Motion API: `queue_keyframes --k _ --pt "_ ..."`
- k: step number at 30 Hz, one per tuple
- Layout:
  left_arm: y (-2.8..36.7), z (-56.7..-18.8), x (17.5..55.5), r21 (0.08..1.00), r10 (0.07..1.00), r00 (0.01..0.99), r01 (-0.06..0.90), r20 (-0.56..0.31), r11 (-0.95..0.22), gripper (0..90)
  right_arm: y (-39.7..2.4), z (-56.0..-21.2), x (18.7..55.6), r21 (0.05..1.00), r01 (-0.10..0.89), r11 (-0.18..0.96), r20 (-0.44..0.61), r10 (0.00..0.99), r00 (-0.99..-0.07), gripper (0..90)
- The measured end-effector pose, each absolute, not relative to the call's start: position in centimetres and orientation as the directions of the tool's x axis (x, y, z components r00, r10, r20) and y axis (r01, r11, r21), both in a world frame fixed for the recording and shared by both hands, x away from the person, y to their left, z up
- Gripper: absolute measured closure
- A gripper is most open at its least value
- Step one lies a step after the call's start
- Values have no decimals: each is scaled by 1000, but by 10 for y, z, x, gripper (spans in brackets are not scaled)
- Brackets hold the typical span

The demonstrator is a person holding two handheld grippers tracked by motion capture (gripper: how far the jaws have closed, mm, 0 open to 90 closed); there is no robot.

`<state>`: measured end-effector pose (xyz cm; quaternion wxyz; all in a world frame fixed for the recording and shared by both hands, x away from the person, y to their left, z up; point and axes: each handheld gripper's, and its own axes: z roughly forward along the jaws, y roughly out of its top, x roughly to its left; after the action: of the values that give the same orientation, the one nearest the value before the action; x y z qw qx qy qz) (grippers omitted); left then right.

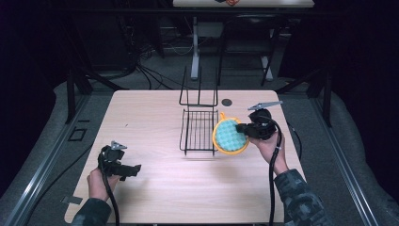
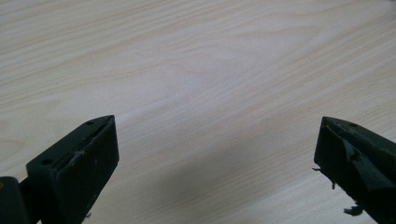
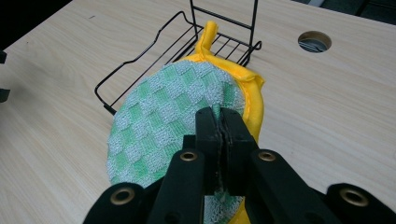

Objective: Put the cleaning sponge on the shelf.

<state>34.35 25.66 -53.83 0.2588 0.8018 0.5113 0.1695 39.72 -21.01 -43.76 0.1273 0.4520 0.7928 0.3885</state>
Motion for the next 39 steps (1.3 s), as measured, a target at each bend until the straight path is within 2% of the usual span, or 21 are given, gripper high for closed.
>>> queue_keyframes --k 39 --pt "257 -541 347 577 905 425 740 -4 -345 0 -163 -452 421 735 628 255 186 815 -549 874"
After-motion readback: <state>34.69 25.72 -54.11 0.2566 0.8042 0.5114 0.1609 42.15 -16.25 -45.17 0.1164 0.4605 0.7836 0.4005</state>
